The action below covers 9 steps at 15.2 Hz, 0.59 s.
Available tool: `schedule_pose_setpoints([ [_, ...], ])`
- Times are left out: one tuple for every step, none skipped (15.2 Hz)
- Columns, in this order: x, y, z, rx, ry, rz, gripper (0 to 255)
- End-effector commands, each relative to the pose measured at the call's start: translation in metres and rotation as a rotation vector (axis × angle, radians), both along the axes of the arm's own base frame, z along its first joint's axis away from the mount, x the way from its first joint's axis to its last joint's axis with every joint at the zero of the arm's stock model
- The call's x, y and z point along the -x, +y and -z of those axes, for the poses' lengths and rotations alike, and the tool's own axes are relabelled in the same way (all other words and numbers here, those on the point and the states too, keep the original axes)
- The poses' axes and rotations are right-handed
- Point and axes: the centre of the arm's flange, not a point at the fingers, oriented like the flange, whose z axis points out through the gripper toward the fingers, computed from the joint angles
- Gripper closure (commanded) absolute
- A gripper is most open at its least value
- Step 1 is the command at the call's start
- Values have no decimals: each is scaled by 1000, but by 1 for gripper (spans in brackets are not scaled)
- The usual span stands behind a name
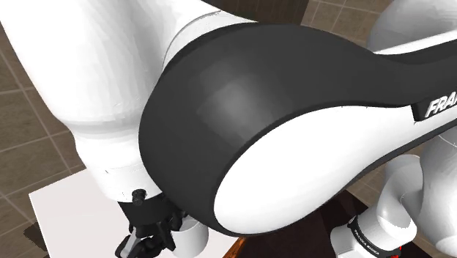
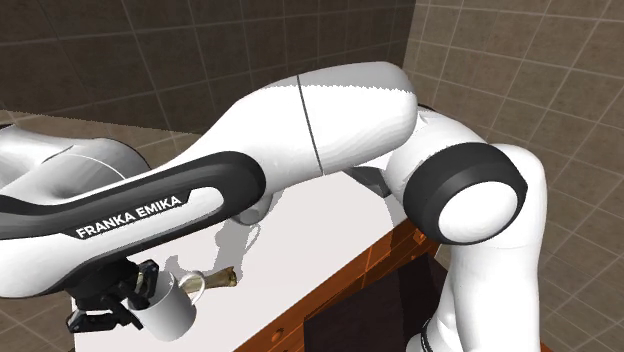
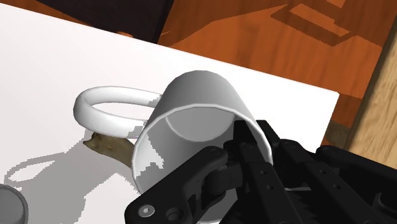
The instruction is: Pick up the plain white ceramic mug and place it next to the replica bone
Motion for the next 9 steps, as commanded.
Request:
schedule_pose_setpoints([
  [0,0,10,-1,0,0,255],
  [0,0,15,-1,0,0,255],
  [0,0,20,-1,0,0,255],
  [0,0,26,-1,0,0,255],
  [0,0,31,-1,0,0,255],
  [0,0,36,-1,0,0,255],
  [0,0,41,-1,0,0,255],
  [0,0,47,-1,0,0,255],
  [0,0,52,-1,0,0,255],
])
